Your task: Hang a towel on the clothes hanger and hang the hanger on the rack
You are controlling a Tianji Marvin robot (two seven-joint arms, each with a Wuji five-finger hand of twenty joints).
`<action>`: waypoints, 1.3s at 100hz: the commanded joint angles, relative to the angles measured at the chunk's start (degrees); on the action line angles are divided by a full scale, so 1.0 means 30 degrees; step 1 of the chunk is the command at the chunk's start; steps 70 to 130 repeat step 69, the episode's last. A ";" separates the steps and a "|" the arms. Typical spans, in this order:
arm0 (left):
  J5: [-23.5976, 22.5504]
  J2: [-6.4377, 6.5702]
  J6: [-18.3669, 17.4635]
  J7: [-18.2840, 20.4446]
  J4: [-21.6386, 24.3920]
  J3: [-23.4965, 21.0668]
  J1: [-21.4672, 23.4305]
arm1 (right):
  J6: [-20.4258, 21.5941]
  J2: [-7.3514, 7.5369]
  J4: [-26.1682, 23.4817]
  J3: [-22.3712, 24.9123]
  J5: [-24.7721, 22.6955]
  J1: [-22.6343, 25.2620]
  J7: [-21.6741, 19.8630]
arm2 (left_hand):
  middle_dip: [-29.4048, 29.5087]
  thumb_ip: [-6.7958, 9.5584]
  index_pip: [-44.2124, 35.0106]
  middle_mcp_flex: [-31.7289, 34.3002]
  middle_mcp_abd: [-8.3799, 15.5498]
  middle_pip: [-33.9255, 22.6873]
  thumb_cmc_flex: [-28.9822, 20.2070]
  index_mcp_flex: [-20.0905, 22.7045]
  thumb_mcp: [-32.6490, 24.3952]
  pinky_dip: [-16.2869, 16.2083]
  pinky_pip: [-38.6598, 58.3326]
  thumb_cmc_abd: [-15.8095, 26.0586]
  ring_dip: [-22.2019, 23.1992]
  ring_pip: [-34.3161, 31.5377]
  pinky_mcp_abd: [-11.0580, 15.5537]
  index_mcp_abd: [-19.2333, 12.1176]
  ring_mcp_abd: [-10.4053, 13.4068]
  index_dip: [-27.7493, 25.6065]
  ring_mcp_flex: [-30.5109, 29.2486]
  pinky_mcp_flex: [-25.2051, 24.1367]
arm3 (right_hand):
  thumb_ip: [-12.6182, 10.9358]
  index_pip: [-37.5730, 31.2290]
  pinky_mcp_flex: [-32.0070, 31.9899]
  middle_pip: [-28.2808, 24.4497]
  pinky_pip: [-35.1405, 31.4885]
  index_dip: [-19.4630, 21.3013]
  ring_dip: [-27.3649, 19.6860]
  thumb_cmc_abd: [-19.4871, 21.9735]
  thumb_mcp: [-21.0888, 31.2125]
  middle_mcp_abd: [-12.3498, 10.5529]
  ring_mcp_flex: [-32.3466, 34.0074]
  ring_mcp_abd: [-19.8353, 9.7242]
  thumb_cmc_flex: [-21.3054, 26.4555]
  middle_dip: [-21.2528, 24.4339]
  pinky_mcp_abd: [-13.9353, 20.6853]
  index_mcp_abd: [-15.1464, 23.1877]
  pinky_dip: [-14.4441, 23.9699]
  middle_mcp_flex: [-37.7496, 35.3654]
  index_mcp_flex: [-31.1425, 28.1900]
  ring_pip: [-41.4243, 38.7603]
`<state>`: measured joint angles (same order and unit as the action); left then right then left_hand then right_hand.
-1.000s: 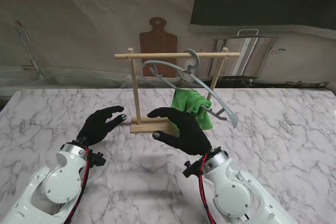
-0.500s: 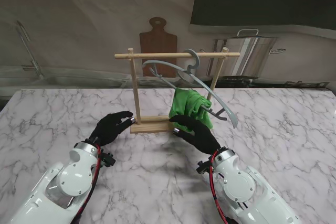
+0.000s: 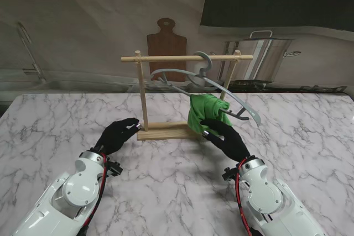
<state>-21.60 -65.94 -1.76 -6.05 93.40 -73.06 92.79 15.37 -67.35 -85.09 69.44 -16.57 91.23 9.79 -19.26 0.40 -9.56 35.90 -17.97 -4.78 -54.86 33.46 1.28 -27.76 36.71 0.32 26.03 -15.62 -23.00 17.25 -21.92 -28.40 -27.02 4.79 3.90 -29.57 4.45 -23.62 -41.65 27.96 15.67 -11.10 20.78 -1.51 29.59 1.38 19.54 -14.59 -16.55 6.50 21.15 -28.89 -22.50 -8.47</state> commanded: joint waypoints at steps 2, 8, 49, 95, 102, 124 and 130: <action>0.0149 0.0014 -0.0036 0.0189 0.0047 -0.0054 0.0168 | 0.0075 0.0007 -0.0240 0.0057 0.0106 0.0095 0.0157 | -0.0167 -0.0438 0.0142 -0.0555 0.0275 -0.0074 -0.0496 -0.0447 0.0244 -0.0352 0.1428 0.1053 0.0249 -0.0214 0.0355 -0.0080 0.0249 -0.0039 0.0177 -0.0161 | -0.0213 -0.0261 -0.0039 0.0112 0.0296 -0.0465 -0.0568 0.0712 -0.0366 -0.0714 -0.0249 -0.0589 0.0100 0.0107 0.0434 0.0991 0.0340 -0.0088 0.0058 0.0342; 0.0169 0.0016 -0.0069 0.0203 0.0040 -0.0085 0.0165 | 0.0057 0.0017 -0.0193 0.0005 0.0086 0.0034 0.0118 | -0.0170 -0.0441 0.0158 -0.0554 0.0258 -0.0072 -0.0485 -0.0480 0.0253 -0.0338 0.1413 0.1055 0.0255 -0.0205 0.0355 -0.0081 0.0347 -0.0018 0.0182 -0.0179 | -0.0218 -0.0285 -0.0018 0.0126 0.0318 -0.0482 -0.0561 0.0682 -0.0321 -0.0661 -0.0207 -0.0589 0.0082 0.0113 0.0410 0.1002 0.0403 -0.0121 -0.0031 0.0334; 0.0330 -0.0018 -0.0256 0.0205 -0.0533 -0.0060 -0.0436 | -0.0346 0.0017 0.0433 -0.0331 0.0603 -0.0730 -0.0422 | -0.0170 -0.0449 0.0157 -0.0563 0.0213 -0.0062 -0.0492 -0.0494 0.0250 -0.0293 0.1330 0.1066 0.0262 -0.0151 0.0334 -0.0062 0.0198 0.0044 0.0236 -0.0204 | -0.0191 -0.0277 -0.0021 0.0197 0.0551 -0.0592 -0.0547 0.0423 0.0374 -0.0707 -0.0198 -0.0638 -0.0166 0.0130 0.0373 0.1020 0.0741 -0.0152 -0.0102 0.0377; 0.0442 -0.0035 -0.0002 0.0307 -0.0958 0.0136 -0.0846 | -0.0415 -0.0014 0.0795 -0.0518 0.0852 -0.1102 -0.0565 | -0.0168 -0.0451 0.0168 -0.0580 0.0186 -0.0058 -0.0506 -0.0510 0.0254 -0.0288 0.1304 0.1079 0.0276 -0.0153 0.0344 -0.0049 0.0204 0.0060 0.0248 -0.0223 | -0.0152 -0.0260 0.0007 0.0221 0.0648 -0.0624 -0.0546 0.0337 0.0709 -0.0685 -0.0189 -0.0649 -0.0311 0.0136 0.0365 0.0991 0.0853 -0.0157 -0.0099 0.0392; 0.0442 -0.0035 -0.0002 0.0307 -0.0958 0.0136 -0.0846 | -0.0415 -0.0014 0.0795 -0.0518 0.0852 -0.1102 -0.0565 | -0.0168 -0.0451 0.0168 -0.0580 0.0186 -0.0058 -0.0506 -0.0510 0.0254 -0.0288 0.1304 0.1079 0.0276 -0.0153 0.0344 -0.0049 0.0204 0.0060 0.0248 -0.0223 | -0.0152 -0.0260 0.0007 0.0221 0.0648 -0.0624 -0.0546 0.0337 0.0709 -0.0685 -0.0189 -0.0649 -0.0311 0.0136 0.0365 0.0991 0.0853 -0.0157 -0.0099 0.0392; 0.0442 -0.0035 -0.0002 0.0307 -0.0958 0.0136 -0.0846 | -0.0415 -0.0014 0.0795 -0.0518 0.0852 -0.1102 -0.0565 | -0.0168 -0.0451 0.0168 -0.0580 0.0186 -0.0058 -0.0506 -0.0510 0.0254 -0.0288 0.1304 0.1079 0.0276 -0.0153 0.0344 -0.0049 0.0204 0.0060 0.0248 -0.0223 | -0.0152 -0.0260 0.0007 0.0221 0.0648 -0.0624 -0.0546 0.0337 0.0709 -0.0685 -0.0189 -0.0649 -0.0311 0.0136 0.0365 0.0991 0.0853 -0.0157 -0.0099 0.0392; 0.0442 -0.0035 -0.0002 0.0307 -0.0958 0.0136 -0.0846 | -0.0415 -0.0014 0.0795 -0.0518 0.0852 -0.1102 -0.0565 | -0.0168 -0.0451 0.0168 -0.0580 0.0186 -0.0058 -0.0506 -0.0510 0.0254 -0.0288 0.1304 0.1079 0.0276 -0.0153 0.0344 -0.0049 0.0204 0.0060 0.0248 -0.0223 | -0.0152 -0.0260 0.0007 0.0221 0.0648 -0.0624 -0.0546 0.0337 0.0709 -0.0685 -0.0189 -0.0649 -0.0311 0.0136 0.0365 0.0991 0.0853 -0.0157 -0.0099 0.0392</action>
